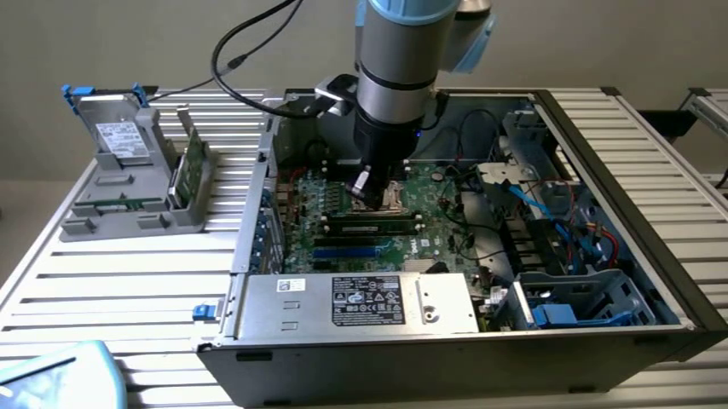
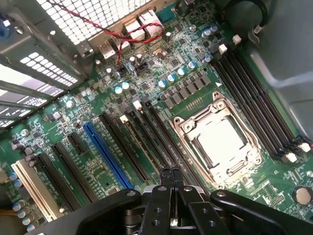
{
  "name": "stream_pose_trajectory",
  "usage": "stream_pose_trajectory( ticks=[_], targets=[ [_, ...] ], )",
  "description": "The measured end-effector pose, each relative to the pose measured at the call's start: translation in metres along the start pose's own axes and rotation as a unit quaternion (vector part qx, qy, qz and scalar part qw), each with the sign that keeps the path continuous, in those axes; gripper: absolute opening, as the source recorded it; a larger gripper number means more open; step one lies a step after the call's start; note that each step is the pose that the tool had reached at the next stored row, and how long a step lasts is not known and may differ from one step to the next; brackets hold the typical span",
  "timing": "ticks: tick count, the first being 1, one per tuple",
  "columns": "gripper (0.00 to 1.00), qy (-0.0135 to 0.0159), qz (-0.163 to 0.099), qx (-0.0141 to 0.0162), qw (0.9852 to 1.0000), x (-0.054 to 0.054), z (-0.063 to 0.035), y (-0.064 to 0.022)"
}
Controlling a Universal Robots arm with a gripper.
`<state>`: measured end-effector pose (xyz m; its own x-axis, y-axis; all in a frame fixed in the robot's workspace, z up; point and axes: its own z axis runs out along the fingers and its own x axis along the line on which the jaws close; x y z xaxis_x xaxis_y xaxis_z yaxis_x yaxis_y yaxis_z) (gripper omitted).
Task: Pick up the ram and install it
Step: 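Press down the ram until it locks into place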
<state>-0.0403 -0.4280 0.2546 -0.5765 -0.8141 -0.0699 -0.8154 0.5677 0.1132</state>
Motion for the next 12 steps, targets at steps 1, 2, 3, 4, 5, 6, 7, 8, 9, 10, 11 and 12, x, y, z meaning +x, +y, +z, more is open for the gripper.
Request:
stream_pose_trajectory(
  ticks=[1,2,3,4,5,6,7,8,9,10,11,12],
  targets=[
    [0.11,-0.0005,0.006,0.0002,1.0,0.0,0.0,0.0],
    [0.11,-0.0012,0.013,0.0004,0.9999,0.0,0.0,0.0],
    [0.11,-0.0017,0.019,0.0006,0.9998,0.0,0.0,0.0],
    [0.11,-0.0022,0.025,0.0009,0.9997,0.0,0.0,0.0],
    [0.11,-0.0028,0.032,0.0011,0.9995,0.0,0.0,0.0],
    [0.11,-0.0034,0.038,0.0013,0.9993,0.0,0.0,0.0],
    [0.11,-0.004,0.045,0.0016,0.999,0.0,0.0,0.0],
    [0.11,-0.0046,0.051,0.0019,0.9987,0.0,0.0,0.0],
    [0.11,-0.0052,0.057,0.0021,0.9983,0.0,0.0,0.0],
    [0.11,-0.0058,0.064,0.0024,0.998,0.0,0.0,0.0],
    [0.11,-0.0065,0.07,0.0027,0.9975,0.0,0.0,0.0],
    [0.11,-0.0071,0.077,0.0029,0.997,0.0,0.0,0.0]
  ],
)
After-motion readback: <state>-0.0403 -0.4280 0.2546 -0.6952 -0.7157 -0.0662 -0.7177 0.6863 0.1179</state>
